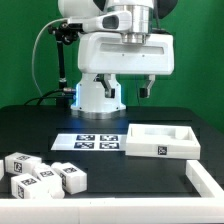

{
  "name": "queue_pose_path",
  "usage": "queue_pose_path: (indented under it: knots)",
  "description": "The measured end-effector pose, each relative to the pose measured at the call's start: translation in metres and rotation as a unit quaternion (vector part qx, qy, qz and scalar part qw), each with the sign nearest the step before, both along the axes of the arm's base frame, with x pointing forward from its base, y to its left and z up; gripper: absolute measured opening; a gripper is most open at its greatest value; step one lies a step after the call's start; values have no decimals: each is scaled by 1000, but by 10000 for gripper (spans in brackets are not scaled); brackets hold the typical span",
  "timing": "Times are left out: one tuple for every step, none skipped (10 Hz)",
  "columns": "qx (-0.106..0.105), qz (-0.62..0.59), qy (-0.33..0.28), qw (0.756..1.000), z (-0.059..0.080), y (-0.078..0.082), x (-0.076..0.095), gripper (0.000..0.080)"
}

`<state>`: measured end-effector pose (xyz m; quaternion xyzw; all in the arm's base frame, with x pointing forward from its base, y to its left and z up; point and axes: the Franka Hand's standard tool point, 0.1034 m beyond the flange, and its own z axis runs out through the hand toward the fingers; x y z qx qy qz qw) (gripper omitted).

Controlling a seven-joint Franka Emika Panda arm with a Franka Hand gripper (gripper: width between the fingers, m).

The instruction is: Assemble one leg

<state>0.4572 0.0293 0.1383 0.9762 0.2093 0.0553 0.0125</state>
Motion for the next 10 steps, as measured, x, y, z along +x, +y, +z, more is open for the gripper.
queue_pose_path:
  knots:
    - [1, -2, -1, 1000, 0, -1, 1, 650]
    - [1, -1, -1, 1000, 0, -1, 1, 650]
    - [1, -1, -1, 1000, 0, -1, 1, 650]
    - [2, -9, -1, 1000, -1, -1, 0, 650]
    - [7, -54, 1, 999, -8, 0, -15, 650]
    - [9, -92, 13, 996, -18, 3, -38, 650]
    - [8, -133, 14, 991, -26, 9, -53, 650]
    - [13, -183, 21, 983, -42, 17, -68, 650]
    - [16, -173, 29, 984, -56, 16, -71, 650]
    - [15, -173, 31, 984, -55, 16, -67, 650]
